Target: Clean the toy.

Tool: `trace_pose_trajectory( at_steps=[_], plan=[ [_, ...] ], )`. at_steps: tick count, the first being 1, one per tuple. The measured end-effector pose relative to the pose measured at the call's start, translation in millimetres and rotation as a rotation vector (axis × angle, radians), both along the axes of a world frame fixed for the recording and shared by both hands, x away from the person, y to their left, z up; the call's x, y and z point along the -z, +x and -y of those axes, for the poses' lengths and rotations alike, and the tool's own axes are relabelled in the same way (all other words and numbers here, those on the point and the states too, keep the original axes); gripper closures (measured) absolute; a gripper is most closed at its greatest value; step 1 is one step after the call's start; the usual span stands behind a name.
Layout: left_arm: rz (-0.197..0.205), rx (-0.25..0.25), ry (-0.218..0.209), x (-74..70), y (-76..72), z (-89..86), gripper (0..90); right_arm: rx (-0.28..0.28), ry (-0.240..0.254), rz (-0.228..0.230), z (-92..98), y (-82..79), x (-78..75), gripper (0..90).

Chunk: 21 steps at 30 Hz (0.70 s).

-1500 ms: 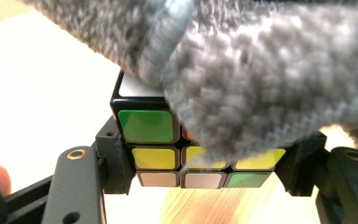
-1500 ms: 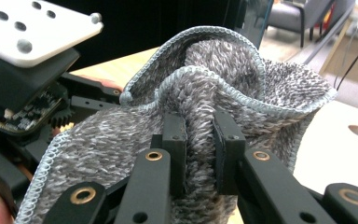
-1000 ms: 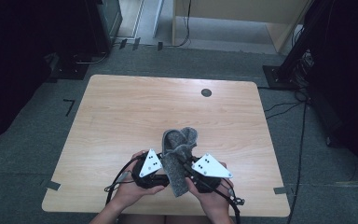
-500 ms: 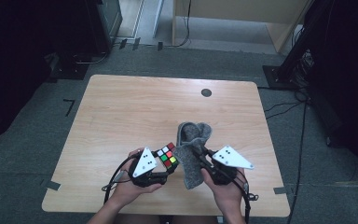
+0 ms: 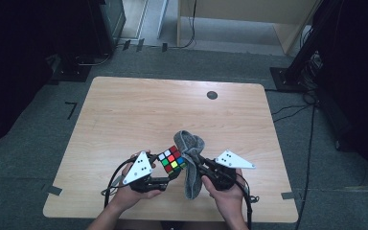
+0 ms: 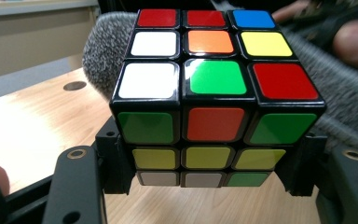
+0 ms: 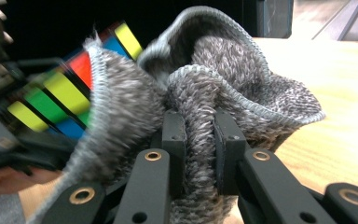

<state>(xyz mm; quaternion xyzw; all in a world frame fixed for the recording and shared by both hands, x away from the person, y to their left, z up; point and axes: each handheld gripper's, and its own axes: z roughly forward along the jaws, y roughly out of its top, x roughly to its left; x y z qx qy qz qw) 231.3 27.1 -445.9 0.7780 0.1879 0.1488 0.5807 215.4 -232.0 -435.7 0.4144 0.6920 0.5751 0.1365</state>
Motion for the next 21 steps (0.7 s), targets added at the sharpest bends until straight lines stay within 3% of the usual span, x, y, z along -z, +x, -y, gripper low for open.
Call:
trace_pose_trajectory(
  at_steps=[1,3,4,6,9,10,11,14,19,21],
  plan=[
    [0.0,0.0,0.0,0.0,0.0,0.0,34.2,0.0,0.0,0.0,0.0,0.0,0.0,78.8],
    [0.002,0.003,0.03,2.7,-0.9,2.9,34.2,-0.013,0.055,0.069,1.0,-7.2,-13.7,78.6],
    [0.004,0.006,0.037,3.6,-1.5,4.2,34.2,-0.013,0.055,0.069,1.0,-7.2,-13.7,78.6],
    [0.006,0.013,0.028,3.1,-2.5,5.3,34.2,-0.033,0.079,0.109,-1.4,-11.6,-21.8,78.6],
    [0.01,0.005,0.029,2.0,-2.4,3.7,34.2,-0.034,0.074,0.097,-2.1,-9.2,-15.8,78.6],
    [0.002,0.003,0.008,0.6,-1.6,1.1,34.2,-0.021,0.019,0.046,-3.0,-3.9,-6.3,78.6],
    [-0.001,0.001,0.0,-0.4,-1.1,0.0,34.2,-0.019,-0.005,0.022,-3.5,-1.9,-1.9,78.7],
    [-0.008,0.006,-0.002,-0.4,-0.2,-0.7,34.2,-0.019,0.021,0.009,-2.5,-1.2,0.3,78.6],
    [-0.002,-0.006,0.057,6.3,-0.1,4.6,34.2,-0.036,0.069,0.12,-3.3,-12.8,-20.7,78.6],
    [0.002,-0.008,0.053,5.2,-1.1,5.2,34.2,-0.03,0.04,0.136,-6.0,-14.4,-22.1,78.6]
  ],
)
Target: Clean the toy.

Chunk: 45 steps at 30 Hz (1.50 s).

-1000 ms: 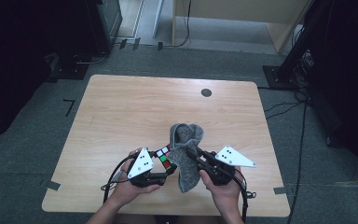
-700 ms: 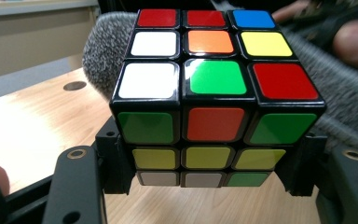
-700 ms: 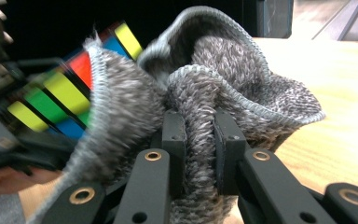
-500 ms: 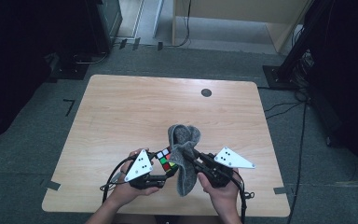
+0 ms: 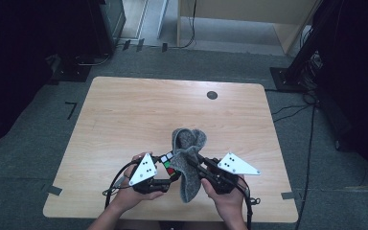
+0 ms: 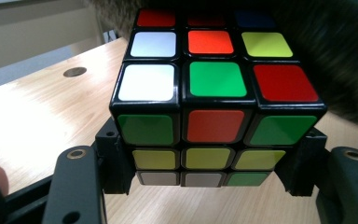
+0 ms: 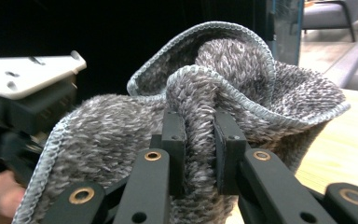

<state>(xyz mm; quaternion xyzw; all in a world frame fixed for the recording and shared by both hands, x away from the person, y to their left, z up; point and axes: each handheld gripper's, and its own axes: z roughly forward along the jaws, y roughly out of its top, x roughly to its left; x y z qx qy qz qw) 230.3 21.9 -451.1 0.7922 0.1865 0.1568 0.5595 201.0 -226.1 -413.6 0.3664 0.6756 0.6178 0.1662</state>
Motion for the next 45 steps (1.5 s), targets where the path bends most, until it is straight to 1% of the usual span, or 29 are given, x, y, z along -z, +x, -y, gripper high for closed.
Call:
trace_pose_trajectory(
  at_steps=[1,2,3,4,5,7,8,9,10,11,12,15,17,19,20,22,23,24,25,27,29,30,34,37,38,39,41,43,45],
  plan=[
    [0.002,-0.002,-0.001,-0.5,-0.2,-0.2,34.1,0.008,-0.006,-0.006,-0.4,1.1,2.6,78.6],
    [-0.002,0.004,-0.024,-2.0,-0.2,-2.6,34.1,0.02,-0.015,-0.056,0.4,6.2,11.4,78.6],
    [-0.002,0.004,-0.024,-2.0,-0.2,-2.6,34.1,0.024,-0.036,-0.081,0.0,9.0,16.2,78.5],
    [-0.002,0.007,-0.035,-3.5,-0.3,-4.0,34.1,0.024,-0.036,-0.081,0.0,9.0,16.2,78.5],
    [0.0,0.005,-0.036,-4.5,-0.1,-4.9,34.1,0.029,-0.054,-0.11,-0.8,11.9,22.9,78.5],
    [-0.008,0.006,-0.034,-4.1,1.4,-5.9,34.2,0.028,-0.045,-0.106,-0.7,10.8,20.7,78.5],
    [-0.009,0.002,-0.026,-3.0,1.8,-5.6,34.1,0.024,-0.031,-0.09,-0.5,8.7,17.0,78.4],
    [-0.007,-0.004,0.005,0.1,2.3,-3.3,34.1,0.019,-0.013,-0.067,-0.5,6.4,12.6,78.4],
    [-0.007,-0.004,0.005,0.1,2.3,-3.3,34.1,0.019,-0.013,-0.067,-0.5,6.4,12.6,78.4],
    [-0.006,-0.004,0.018,1.6,2.1,-2.0,34.1,0.014,-0.004,-0.046,-0.8,4.0,8.1,78.4],
    [-0.008,0.001,0.02,2.3,1.1,-0.1,34.2,0.01,-0.006,-0.009,-1.6,0.8,2.6,78.3],
    [-0.001,-0.006,0.027,1.5,0.2,0.5,34.1,0.011,-0.014,-0.015,-1.5,2.0,5.5,78.1],
    [-0.006,0.001,0.004,-0.1,-0.2,-0.9,34.1,0.015,-0.021,-0.064,0.8,8.3,15.2,78.0],
    [-0.008,0.009,-0.026,-3.7,-0.4,-2.9,34.1,0.028,-0.055,-0.112,0.9,13.0,26.1,78.2],
    [-0.01,0.011,-0.026,-4.5,0.0,-3.6,34.1,0.03,-0.037,-0.113,0.7,12.4,28.1,78.3],
    [-0.021,0.014,-0.025,-3.6,1.6,-4.6,34.1,0.031,-0.041,-0.101,0.6,11.0,24.5,78.3],
    [-0.027,0.011,-0.011,-1.9,2.6,-4.2,34.1,0.024,-0.03,-0.077,1.1,9.0,19.3,78.3],
    [-0.028,0.004,0.01,0.1,3.3,-3.1,34.1,0.008,0.001,-0.028,1.4,4.0,8.3,78.3],
    [-0.027,-0.001,0.028,2.0,3.4,-1.8,34.2,0.003,0.002,-0.012,0.4,1.4,4.3,78.2],
    [-0.021,0.0,0.033,2.2,1.3,0.5,34.1,0.0,-0.015,0.008,-2.4,-0.6,2.7,78.2],
    [-0.015,-0.005,0.039,1.8,1.0,0.7,34.1,0.005,-0.007,0.007,-2.6,-0.2,4.9,78.2],
    [-0.015,-0.004,0.034,1.4,0.8,0.0,34.1,0.008,0.011,0.0,-1.4,0.8,7.5,78.3],
    [-0.008,0.01,-0.023,-4.0,-0.2,-4.2,34.1,0.026,-0.014,-0.049,-1.3,5.7,17.3,78.3],
    [-0.017,0.015,-0.015,-2.3,0.8,-3.9,34.1,0.023,-0.021,-0.052,-1.0,5.9,16.4,78.3],
    [-0.022,0.015,0.012,0.8,1.4,-1.3,34.1,0.021,-0.01,-0.048,-0.6,4.0,12.9,78.3],
    [-0.022,0.015,0.012,0.8,1.4,-1.3,34.1,0.015,0.016,-0.043,-0.1,2.5,10.0,78.3],
    [-0.017,0.019,0.031,2.6,0.3,1.1,34.1,0.011,0.031,-0.036,0.2,1.1,6.5,78.3],
    [-0.014,0.023,0.017,1.2,-0.7,1.3,34.1,0.01,0.025,-0.014,0.0,-0.5,1.6,78.3],
    [-0.014,0.024,-0.001,-1.1,-0.9,-0.2,34.1,0.01,0.03,-0.02,0.6,0.5,3.4,78.3]
  ],
)
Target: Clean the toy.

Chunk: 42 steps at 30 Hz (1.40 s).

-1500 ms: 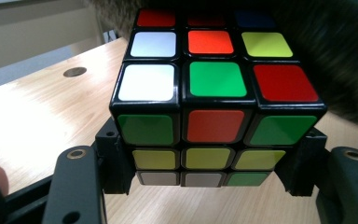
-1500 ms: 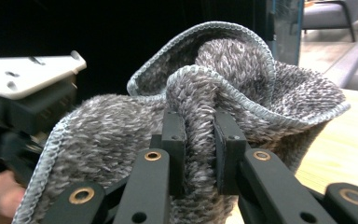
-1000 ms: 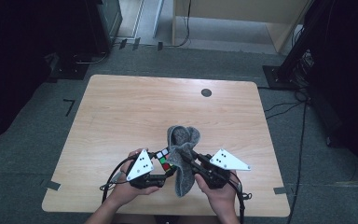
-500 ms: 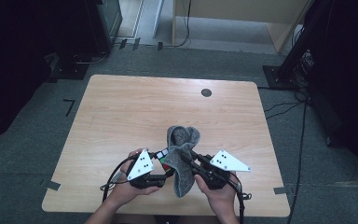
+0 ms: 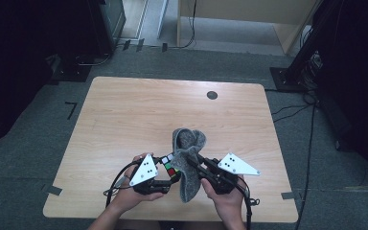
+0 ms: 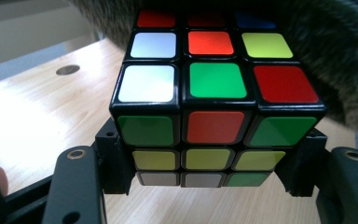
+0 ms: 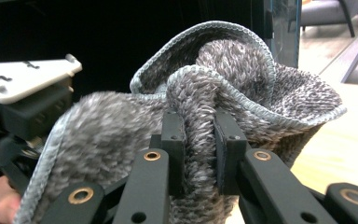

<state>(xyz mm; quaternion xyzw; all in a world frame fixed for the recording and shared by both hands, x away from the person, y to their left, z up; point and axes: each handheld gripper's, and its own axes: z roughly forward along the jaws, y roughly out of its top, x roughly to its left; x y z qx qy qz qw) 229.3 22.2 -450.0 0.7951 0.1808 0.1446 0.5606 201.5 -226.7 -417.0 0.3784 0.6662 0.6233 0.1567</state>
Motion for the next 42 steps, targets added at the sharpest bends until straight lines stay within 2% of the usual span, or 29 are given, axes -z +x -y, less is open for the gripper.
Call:
trace_pose_trajectory(
  at_steps=[3,4,6,10,11,13,14,15,18,20,24,27,29,31,33,34,35,36,37,38,39,40,41,42],
  plan=[
    [-0.002,0.001,-0.023,-2.5,0.2,-3.2,34.1,0.01,-0.018,-0.052,0.4,6.0,11.3,78.2],
    [-0.002,0.0,-0.03,-3.4,0.2,-4.0,34.1,0.02,-0.029,-0.082,-0.3,8.0,16.8,78.2],
    [-0.006,0.004,-0.04,-4.0,0.7,-5.0,34.1,0.021,-0.024,-0.079,-0.6,7.0,15.6,78.2],
    [0.002,-0.018,-0.01,0.4,0.8,-2.4,34.1,0.006,0.0,-0.011,0.0,0.2,-1.4,77.6],
    [0.004,-0.014,-0.011,1.3,-0.4,-0.8,34.1,0.01,-0.008,0.001,-0.1,-1.6,-3.9,77.4],
    [0.008,-0.013,-0.011,0.8,-1.3,-0.1,34.1,0.012,-0.021,-0.002,-0.6,-0.7,-1.7,77.4],
    [0.014,-0.015,-0.012,0.2,-2.0,0.3,34.1,0.023,-0.024,-0.029,-0.9,2.2,5.6,77.5],
    [0.017,-0.014,-0.016,-0.4,-2.3,-0.1,34.1,0.023,-0.024,-0.029,-0.9,2.2,5.6,77.5],
    [0.011,-0.008,-0.056,-3.3,-1.4,-4.4,34.1,0.031,-0.059,-0.069,-1.1,6.8,13.5,77.5],
    [0.006,-0.006,-0.061,-3.5,-0.2,-5.5,34.1,0.03,-0.053,-0.058,-1.3,4.9,9.6,77.4],
    [0.014,-0.028,-0.015,1.1,-0.1,-1.7,34.1,0.007,-0.014,0.005,-2.0,-2.6,-3.8,77.4],
    [0.017,-0.029,-0.016,0.4,-1.3,-0.8,34.1,0.007,-0.021,0.012,-2.7,-3.5,-4.5,77.3],
    [0.022,-0.027,-0.007,0.0,-1.9,-0.7,34.1,0.008,-0.027,-0.003,-1.5,-0.8,-0.5,77.4],
    [0.026,-0.035,0.015,0.4,-1.5,0.5,34.1,0.038,-0.065,-0.003,-0.7,-0.5,0.6,77.4],
    [0.03,-0.049,0.062,2.1,-0.9,3.3,34.1,0.051,-0.093,0.058,-3.5,-5.9,-5.3,77.3],
    [0.029,-0.058,0.087,3.5,-0.6,5.3,34.1,0.051,-0.093,0.058,-3.5,-5.9,-5.3,77.3],
    [0.028,-0.064,0.115,4.9,-0.3,7.1,34.1,0.037,-0.152,0.12,-13.1,-13.2,-10.5,77.0],
    [0.028,-0.069,0.135,6.3,-0.3,9.3,34.1,0.019,-0.194,0.155,-20.0,-16.1,-10.9,76.9],
    [0.024,-0.075,0.152,7.5,-0.9,11.9,34.1,0.019,-0.194,0.155,-20.0,-16.1,-10.9,76.9],
    [0.026,-0.077,0.168,8.1,-1.6,14.2,34.1,-0.046,-0.268,0.175,-36.2,-21.9,-7.7,76.5],
    [0.039,-0.074,0.198,8.3,-4.0,17.2,34.1,-0.07,-0.306,0.19,-44.0,-24.6,-4.8,76.4],
    [0.039,-0.074,0.198,8.3,-4.0,17.2,34.1,-0.07,-0.306,0.19,-44.0,-24.6,-4.8,76.4],
    [0.048,-0.078,0.21,8.4,-4.9,17.7,34.1,-0.073,-0.371,0.235,-53.0,-28.0,-0.8,76.5],
    [0.05,-0.083,0.209,8.3,-5.0,17.5,34.1,-0.063,-0.377,0.237,-52.2,-27.4,-1.3,76.7]
  ],
)
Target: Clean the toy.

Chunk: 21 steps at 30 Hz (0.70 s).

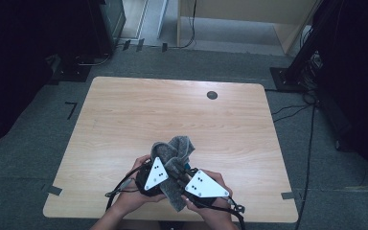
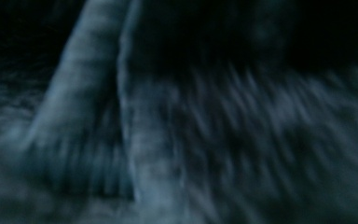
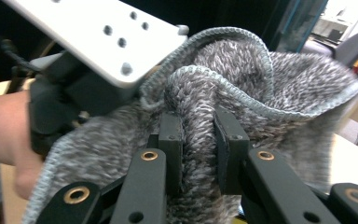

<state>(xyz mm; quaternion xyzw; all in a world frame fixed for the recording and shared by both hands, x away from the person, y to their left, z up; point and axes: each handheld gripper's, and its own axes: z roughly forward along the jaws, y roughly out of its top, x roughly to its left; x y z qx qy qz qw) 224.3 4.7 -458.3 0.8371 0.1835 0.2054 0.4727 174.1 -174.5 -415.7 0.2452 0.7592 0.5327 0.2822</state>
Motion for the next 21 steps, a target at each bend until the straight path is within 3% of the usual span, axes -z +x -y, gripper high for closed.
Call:
trace_pose_trajectory(
  at_steps=[3,4,5,7,9,10,11,12,13,16,18,21],
  plan=[
    [0.0,-0.002,-0.022,-3.5,0.9,-3.5,34.1,0.035,0.041,-0.016,10.3,6.1,-2.1,76.8],
    [0.001,-0.005,-0.026,-4.0,0.8,-3.6,34.1,0.104,0.071,-0.029,22.8,11.5,-2.7,77.0],
    [0.0,-0.003,-0.03,-4.2,0.9,-3.9,34.1,0.121,0.083,-0.041,27.0,13.1,-2.7,77.0],
    [-0.003,0.003,-0.03,-3.5,1.2,-2.8,34.1,0.115,0.101,-0.057,26.5,12.0,-2.7,77.0],
    [-0.006,0.002,-0.031,-2.7,1.3,-2.2,34.1,0.054,0.089,-0.042,15.6,7.0,-2.9,76.7],
    [-0.004,0.002,-0.027,-2.3,1.4,-2.1,34.1,0.013,0.059,-0.028,8.1,3.8,-2.1,76.6],
    [-0.004,0.001,-0.023,-1.8,1.3,-2.1,34.1,0.013,0.059,-0.028,8.1,3.8,-2.1,76.6],
    [-0.001,-0.002,-0.018,-1.1,1.2,-2.2,34.1,0.003,-0.025,0.022,-2.5,-1.2,-0.3,76.7],
    [0.0,-0.003,-0.015,-0.8,1.6,-2.8,34.1,0.003,-0.025,0.022,-2.5,-1.2,-0.3,76.7],
    [0.003,-0.011,-0.021,-1.7,2.1,-4.1,34.1,0.038,0.014,-0.006,8.9,6.8,-0.8,76.9],
    [0.002,-0.008,-0.029,-2.4,2.0,-4.9,34.1,0.131,0.068,-0.054,26.5,13.8,-1.2,77.1],
    [-0.002,-0.002,-0.05,-3.5,2.0,-5.1,34.1,0.128,0.094,-0.061,28.1,13.5,-2.5,77.1]
  ],
)
